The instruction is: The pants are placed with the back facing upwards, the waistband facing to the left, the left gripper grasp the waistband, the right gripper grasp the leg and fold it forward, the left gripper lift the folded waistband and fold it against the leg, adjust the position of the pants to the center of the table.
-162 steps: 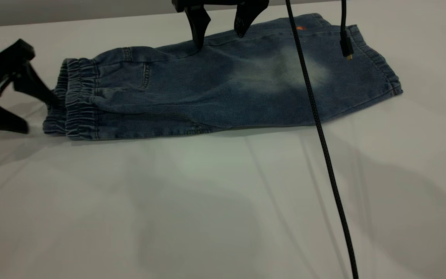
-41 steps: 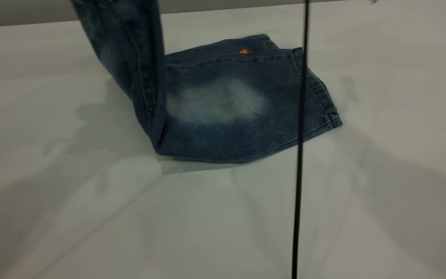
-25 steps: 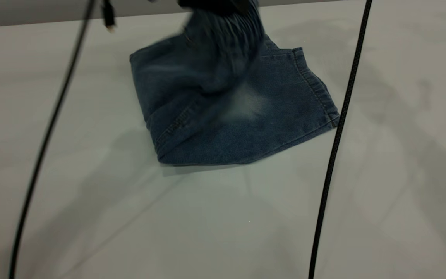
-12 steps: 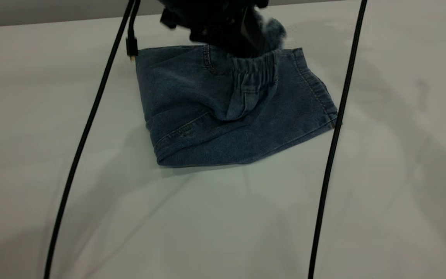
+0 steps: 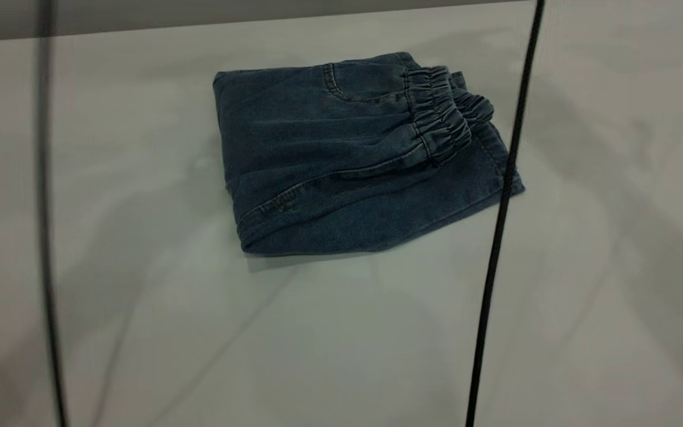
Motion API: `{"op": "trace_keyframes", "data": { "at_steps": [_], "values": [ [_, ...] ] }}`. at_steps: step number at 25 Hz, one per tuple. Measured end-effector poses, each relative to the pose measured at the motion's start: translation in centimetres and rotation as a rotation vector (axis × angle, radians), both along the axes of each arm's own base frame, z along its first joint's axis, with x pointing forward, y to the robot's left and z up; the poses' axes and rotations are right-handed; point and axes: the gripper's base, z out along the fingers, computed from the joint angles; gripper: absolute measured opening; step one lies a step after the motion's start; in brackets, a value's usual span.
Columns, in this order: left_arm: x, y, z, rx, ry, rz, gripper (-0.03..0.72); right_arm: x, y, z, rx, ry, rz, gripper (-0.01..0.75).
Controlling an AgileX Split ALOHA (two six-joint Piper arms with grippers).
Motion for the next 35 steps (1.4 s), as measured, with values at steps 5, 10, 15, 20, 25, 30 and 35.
{"op": "trace_keyframes", "data": {
  "at_steps": [5,10,15,20,25,30,35],
  "values": [
    [-1.8,4.7,6.8,-0.044,-0.188,0.110,0.535,-1.1,3.2,-3.6,0.072,0.143,0.151,0.534],
    [-3.9,7.0,10.7,-0.073,-0.298,0.161,0.535,-2.2,4.2,-8.9,0.015,0.311,0.185,0.534],
    [-3.5,6.8,10.1,-0.067,-0.279,0.157,0.535,-4.3,5.6,-13.1,-0.068,0.442,0.228,0.528],
    [-3.4,6.8,10.0,-0.069,-0.277,0.159,0.535,-6.2,7.6,-16.7,-0.159,0.507,0.319,0.517],
    [-3.6,6.7,9.8,-0.064,-0.249,0.143,0.536,-6.4,7.9,-20.0,-0.257,0.559,0.253,0.515],
    [-3.6,6.7,9.7,-0.063,-0.244,0.139,0.536,-6.5,7.9,-22.3,-0.266,0.618,0.190,0.504],
    [-3.7,6.6,9.7,-0.062,-0.233,0.133,0.536,-6.6,7.8,-23.8,-0.265,0.661,0.127,0.480]
  ]
}}
